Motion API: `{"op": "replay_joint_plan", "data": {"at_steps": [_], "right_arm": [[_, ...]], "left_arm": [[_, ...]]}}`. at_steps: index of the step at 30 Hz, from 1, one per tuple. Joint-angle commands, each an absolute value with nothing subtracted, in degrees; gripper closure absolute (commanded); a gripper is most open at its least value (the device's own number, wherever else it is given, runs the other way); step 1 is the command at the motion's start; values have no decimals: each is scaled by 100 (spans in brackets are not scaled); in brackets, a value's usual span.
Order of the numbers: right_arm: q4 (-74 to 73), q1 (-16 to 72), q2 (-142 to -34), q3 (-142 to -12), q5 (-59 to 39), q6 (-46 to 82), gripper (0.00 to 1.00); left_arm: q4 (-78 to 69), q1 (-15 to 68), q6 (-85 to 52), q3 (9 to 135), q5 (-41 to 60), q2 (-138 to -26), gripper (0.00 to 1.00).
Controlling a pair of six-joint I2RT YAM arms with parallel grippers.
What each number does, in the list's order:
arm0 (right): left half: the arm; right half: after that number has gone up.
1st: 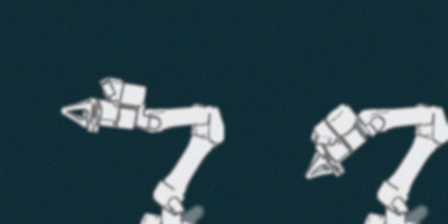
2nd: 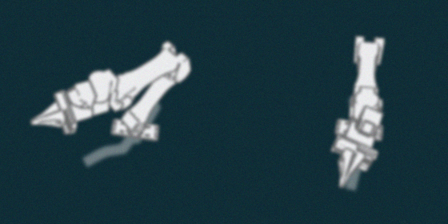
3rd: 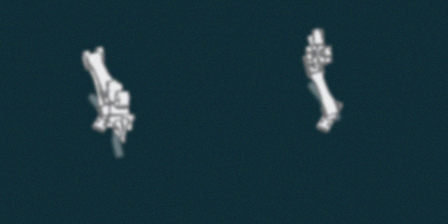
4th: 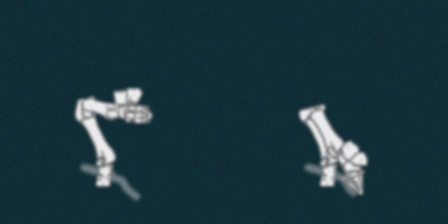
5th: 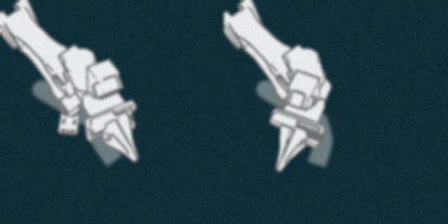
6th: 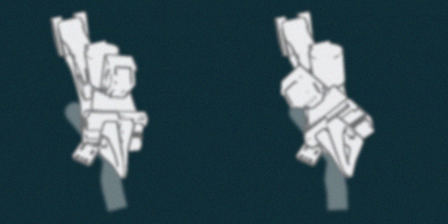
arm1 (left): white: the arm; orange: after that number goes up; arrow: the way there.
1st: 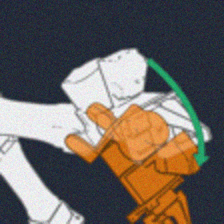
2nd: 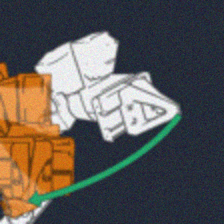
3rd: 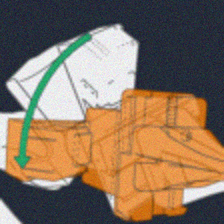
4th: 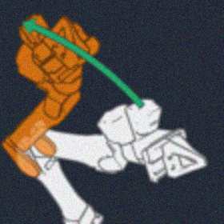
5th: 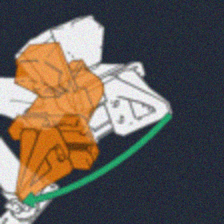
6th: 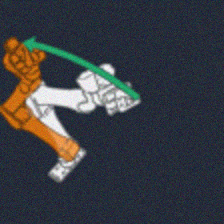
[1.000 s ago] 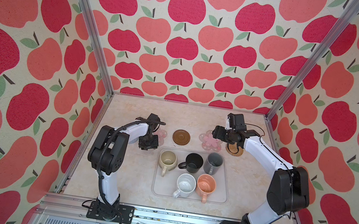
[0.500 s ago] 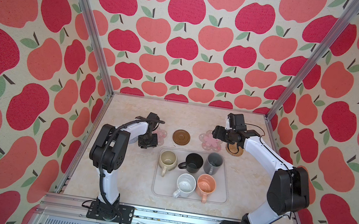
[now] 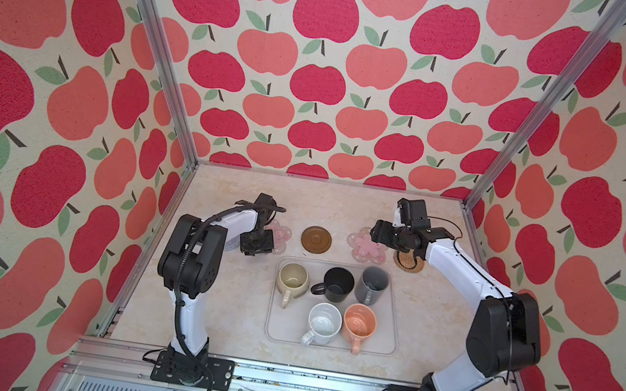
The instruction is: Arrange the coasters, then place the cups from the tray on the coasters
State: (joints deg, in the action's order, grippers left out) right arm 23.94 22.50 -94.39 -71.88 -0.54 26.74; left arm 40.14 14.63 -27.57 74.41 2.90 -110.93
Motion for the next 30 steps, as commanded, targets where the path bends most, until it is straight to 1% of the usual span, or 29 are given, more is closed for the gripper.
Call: {"op": "replay_joint_plan", "data": {"at_steps": [1, 16, 26, 30], "right_arm": [[2452, 2258, -9268, -7120, -39, 2804, 26], [2435, 2257, -9200, -7065, -62, 2852, 26], [2415, 2251, -9053, -6965, -6, 2813, 26], [2433, 2258, -8946, -6913, -17, 2778, 26]], "left_arm": [[3745, 1389, -2751, 7435, -23, -11478, 56], [3765, 1341, -2718, 7400, 114, -11329, 56], [4157, 1201, -2441, 6921, -5, -10042, 56], [4264, 1173, -2218, 6916, 9, -9622, 55]]}}
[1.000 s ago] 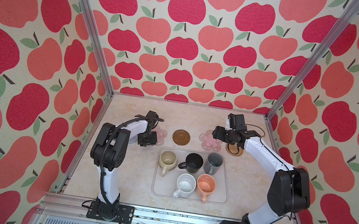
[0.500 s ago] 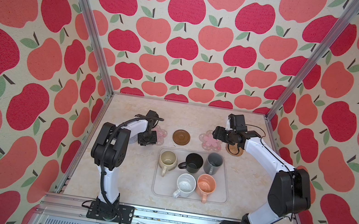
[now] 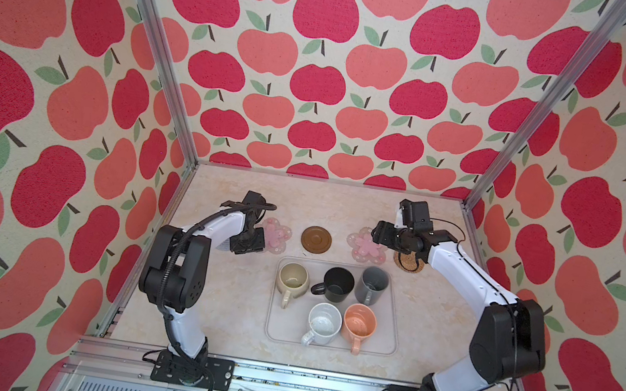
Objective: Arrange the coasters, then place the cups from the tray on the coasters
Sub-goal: 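Raise the left gripper and move it over the grey knitted coaster while the right shifts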
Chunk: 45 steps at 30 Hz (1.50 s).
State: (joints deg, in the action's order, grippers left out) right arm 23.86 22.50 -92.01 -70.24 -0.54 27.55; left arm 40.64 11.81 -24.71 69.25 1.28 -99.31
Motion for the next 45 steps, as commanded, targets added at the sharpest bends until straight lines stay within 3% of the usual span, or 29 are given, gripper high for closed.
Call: {"op": "replay_joint_plan", "data": {"at_steps": [1, 7, 13, 26, 45], "right_arm": [[2447, 2253, -8910, -6893, -16, 2771, 26], [2732, 2251, -8586, -6791, 185, 2604, 26], [2747, 2259, -8225, -6541, 307, 2574, 25], [2725, 2258, -8274, -6504, 351, 2636, 25], [2698, 2258, -8471, -6522, 273, 2696, 25]], "left_arm": [[4317, 1169, -2184, 6943, 1, -9561, 55], [4621, 1119, -2052, 7137, -158, -9397, 56], [4431, 514, -2160, 6950, 179, -9481, 57], [3681, -358, -2283, 7376, 237, -10770, 78], [3562, -426, -2333, 7705, 274, -11316, 81]]}}
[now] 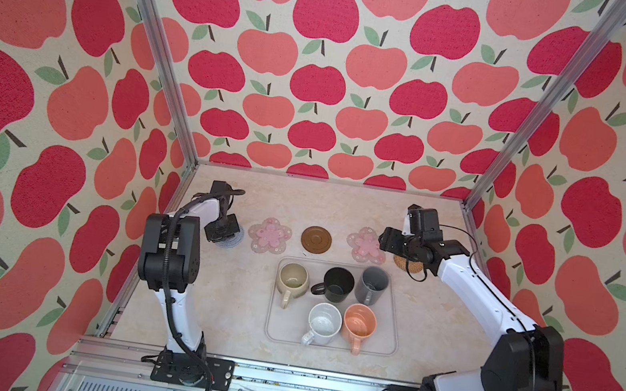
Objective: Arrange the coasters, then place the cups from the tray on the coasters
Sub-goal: 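Raise the left gripper and move it over the grey knitted coaster while the right shifts, then swing the right gripper back over the tray toward the grey mug while the left rises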
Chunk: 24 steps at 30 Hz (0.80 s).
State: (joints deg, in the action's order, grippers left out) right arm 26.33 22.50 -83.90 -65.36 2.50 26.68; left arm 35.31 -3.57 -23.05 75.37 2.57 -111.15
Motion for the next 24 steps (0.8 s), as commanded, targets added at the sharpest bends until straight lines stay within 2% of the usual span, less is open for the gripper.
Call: {"op": "replay_joint_plan", "data": {"at_steps": [1, 7, 11, 24], "right_arm": [[2690, 2254, -8458, -6517, 256, 2707, 25], [2716, 2259, -8381, -6477, 277, 2699, 25], [2723, 2257, -8352, -6456, 308, 2698, 25], [2663, 2258, -8210, -6322, 318, 2769, 25]], "left_arm": [[3574, -444, -2338, 7729, 276, -11381, 81], [3718, -597, -2305, 7783, 25, -11515, 81], [3643, -714, -2337, 7727, 269, -11435, 81], [3661, -431, -2405, 7562, 414, -11262, 79]]}}
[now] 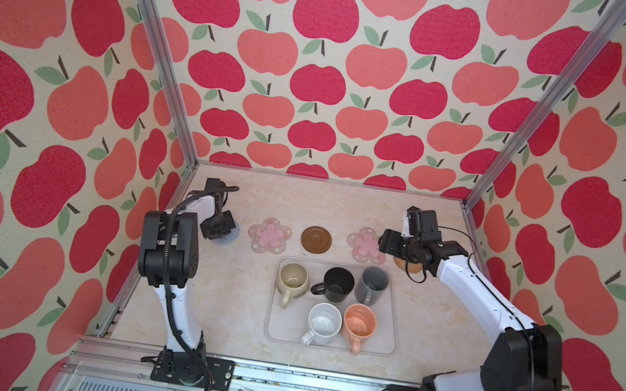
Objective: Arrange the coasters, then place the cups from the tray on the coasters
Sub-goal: 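Swing the right gripper back over the tray toward the grey mug while the left rises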
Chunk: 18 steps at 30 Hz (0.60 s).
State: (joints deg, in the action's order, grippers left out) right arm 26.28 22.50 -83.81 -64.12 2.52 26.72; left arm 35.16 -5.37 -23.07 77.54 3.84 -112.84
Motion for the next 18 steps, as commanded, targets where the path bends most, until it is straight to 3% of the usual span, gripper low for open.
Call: {"op": "replay_joint_plan", "data": {"at_steps": [1, 8, 18], "right_arm": [[2668, 2252, -8200, -6319, 318, 2769, 25], [2703, 2253, -8156, -6373, 281, 2755, 25], [2836, 2256, -7929, -6312, 380, 2716, 25]], "left_arm": [[3627, -426, -2429, 7518, 412, -11221, 78], [3861, -439, -2435, 7718, 198, -11049, 73], [4482, -271, -1976, 8135, 242, -9916, 61]]}}
